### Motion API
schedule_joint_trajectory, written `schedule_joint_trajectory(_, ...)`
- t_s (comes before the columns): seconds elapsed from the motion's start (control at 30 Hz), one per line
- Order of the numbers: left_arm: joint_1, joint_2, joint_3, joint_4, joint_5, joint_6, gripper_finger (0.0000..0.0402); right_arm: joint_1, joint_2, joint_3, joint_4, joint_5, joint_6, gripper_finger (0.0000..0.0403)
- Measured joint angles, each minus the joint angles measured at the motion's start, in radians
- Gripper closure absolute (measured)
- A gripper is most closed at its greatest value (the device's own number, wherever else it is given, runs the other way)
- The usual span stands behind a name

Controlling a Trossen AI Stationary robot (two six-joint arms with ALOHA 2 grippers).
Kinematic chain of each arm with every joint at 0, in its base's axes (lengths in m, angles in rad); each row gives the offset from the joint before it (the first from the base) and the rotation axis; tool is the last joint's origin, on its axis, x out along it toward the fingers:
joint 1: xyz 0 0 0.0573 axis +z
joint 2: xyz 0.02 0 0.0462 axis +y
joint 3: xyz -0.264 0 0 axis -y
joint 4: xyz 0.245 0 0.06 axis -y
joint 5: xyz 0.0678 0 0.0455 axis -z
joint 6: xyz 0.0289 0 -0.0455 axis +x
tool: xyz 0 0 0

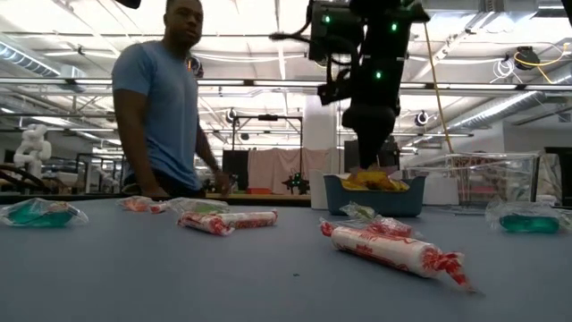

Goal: Sort candy
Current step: Put the yellow candy into the green bin

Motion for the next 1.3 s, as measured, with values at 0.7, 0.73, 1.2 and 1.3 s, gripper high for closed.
schedule_joint_trajectory(0.7,0.0,0.0,0.0,-0.007,0.0,0.0,0.0196,0.047,-0.078,-0.003,0.027,-0.184,0.102,0.0395)
schedule_joint_trajectory(0.73,0.0,0.0,0.0,-0.007,0.0,0.0,0.0196,0.047,-0.094,-0.002,0.019,-0.184,0.108,0.0399)
schedule_joint_trajectory(1.2,0.0,0.0,0.0,-0.004,0.0,-0.001,0.0196,-0.085,-0.143,-0.174,0.183,-0.136,0.146,0.0402)
schedule_joint_trajectory(1.3,0.0,0.0,0.0,-0.004,0.0,0.0,0.0196,-0.103,-0.143,-0.269,0.253,-0.162,0.172,0.0402)
